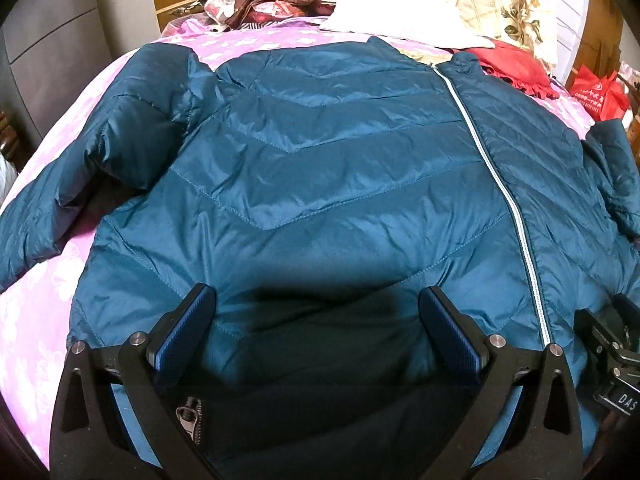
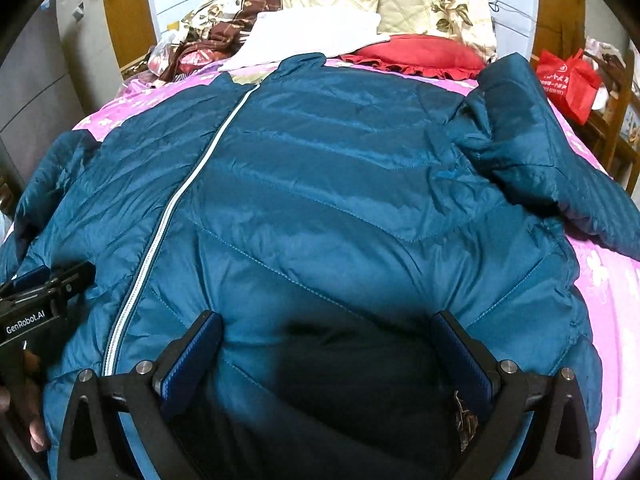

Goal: Fold large clothes

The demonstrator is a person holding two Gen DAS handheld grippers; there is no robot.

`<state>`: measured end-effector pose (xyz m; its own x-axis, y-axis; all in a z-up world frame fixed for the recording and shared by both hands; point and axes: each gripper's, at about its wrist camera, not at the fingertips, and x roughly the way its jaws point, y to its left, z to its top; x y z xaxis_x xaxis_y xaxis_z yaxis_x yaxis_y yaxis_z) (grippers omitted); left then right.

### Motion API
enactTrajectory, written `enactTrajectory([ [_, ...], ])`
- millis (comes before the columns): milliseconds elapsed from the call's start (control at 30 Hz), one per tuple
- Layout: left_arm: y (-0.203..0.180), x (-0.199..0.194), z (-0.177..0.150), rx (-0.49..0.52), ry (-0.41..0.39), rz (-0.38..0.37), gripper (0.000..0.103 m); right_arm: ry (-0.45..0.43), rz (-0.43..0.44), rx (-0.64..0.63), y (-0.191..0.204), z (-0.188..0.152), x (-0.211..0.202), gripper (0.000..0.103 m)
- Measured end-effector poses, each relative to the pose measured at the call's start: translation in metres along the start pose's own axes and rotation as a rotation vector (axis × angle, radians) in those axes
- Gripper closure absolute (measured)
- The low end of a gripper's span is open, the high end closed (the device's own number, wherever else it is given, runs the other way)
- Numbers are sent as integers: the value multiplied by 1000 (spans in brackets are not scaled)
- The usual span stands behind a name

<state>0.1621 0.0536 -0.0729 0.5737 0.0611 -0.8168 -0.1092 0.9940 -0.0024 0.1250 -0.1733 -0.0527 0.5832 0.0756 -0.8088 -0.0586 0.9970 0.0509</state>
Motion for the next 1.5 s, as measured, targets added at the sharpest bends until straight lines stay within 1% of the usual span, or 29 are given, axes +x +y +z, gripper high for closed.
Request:
enactTrajectory([
  [767,0,1,0,-2,0,-5,0,6,3,-19,1,0,-2,0],
  [900,5,-5,1,-19,-11,-18,0,-24,-17,-20,3,-1,-7,0],
  [933,8,-9,3,-21,-24,-12,0,-53,-31,-23,4,-1,-12,0],
  [967,15,-18,5,-26,-55,7,0,-84,-35,-27,4,-2,-19,0],
  [1033,41,-43,14,-72,-132,46,0,-162,-42,-29,6,-4,-37,0],
  [1067,58,-54,20,-104,-150,49,0,-202,-41,-29,7,-6,-49,0],
  [1133,91,-70,30,-167,-162,54,0,-243,-23,-28,6,-9,-66,0],
  [1167,121,-81,35,-216,-173,73,0,-250,-7,-29,6,-12,-73,0],
  [1200,137,-86,37,-240,-180,93,0,-244,16,-35,6,-15,-80,0],
  [1233,170,-91,39,-280,-185,136,0,-234,32,-45,6,-18,-84,0],
  [1267,196,-93,37,-311,-177,171,0,-230,33,-56,6,-21,-88,0],
  [1300,218,-93,34,-336,-168,206,0,-233,13,-67,7,-26,-92,0],
  [1333,248,-90,29,-365,-156,257,0,-233,-1,-71,6,-30,-94,0],
  [1400,289,-86,17,-403,-127,333,0,-214,-9,-62,4,-34,-93,0],
  [1467,335,-80,2,-426,-99,433,0,-183,20,-28,0,-37,-87,0],
  [1500,352,-75,-3,-435,-69,447,0,-160,39,-19,-1,-38,-83,0],
])
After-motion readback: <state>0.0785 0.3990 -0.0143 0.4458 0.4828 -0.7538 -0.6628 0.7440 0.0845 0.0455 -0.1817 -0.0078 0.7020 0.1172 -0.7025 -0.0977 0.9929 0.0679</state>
